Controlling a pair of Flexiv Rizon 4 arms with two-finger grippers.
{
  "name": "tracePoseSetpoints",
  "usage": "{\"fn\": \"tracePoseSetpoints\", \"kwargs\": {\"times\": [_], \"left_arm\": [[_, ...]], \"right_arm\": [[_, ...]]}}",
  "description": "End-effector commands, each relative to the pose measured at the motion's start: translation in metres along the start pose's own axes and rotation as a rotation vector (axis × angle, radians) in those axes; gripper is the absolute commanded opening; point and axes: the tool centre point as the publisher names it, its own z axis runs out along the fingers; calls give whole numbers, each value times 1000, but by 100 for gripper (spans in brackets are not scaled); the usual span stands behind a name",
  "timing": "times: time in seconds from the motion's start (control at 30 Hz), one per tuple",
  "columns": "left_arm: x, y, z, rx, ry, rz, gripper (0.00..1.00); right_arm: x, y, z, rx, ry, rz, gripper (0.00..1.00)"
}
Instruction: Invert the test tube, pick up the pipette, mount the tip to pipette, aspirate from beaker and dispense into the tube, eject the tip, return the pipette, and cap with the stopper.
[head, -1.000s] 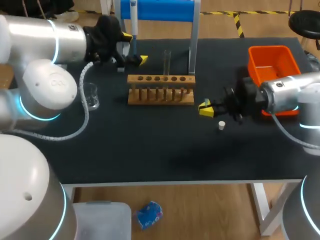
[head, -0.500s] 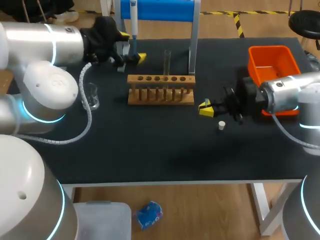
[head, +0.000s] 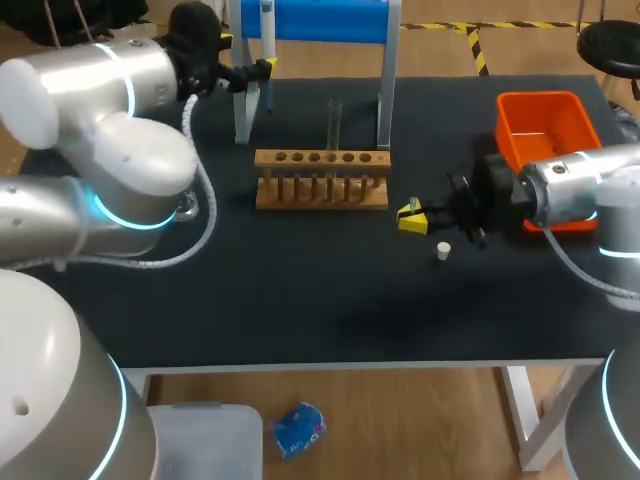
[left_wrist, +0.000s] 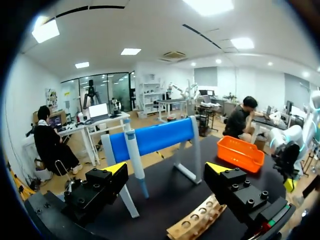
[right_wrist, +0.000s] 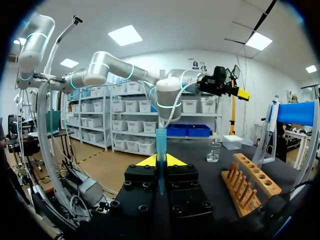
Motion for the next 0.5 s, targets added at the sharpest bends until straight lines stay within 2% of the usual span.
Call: {"fn": "tracePoseSetpoints", "kwargs": {"times": [0.03, 0.17, 0.5], "left_arm": [[-1, -6, 40, -57, -80, -9, 100], [-7, -2, 55, -120, -105, -44, 100], [-26, 3, 81, -120, -183, -81, 100]], "right_arm": [[0, 1, -1, 1, 1, 0, 0], [0, 1, -1, 1, 1, 0, 0], [0, 1, -1, 1, 1, 0, 0]]}}
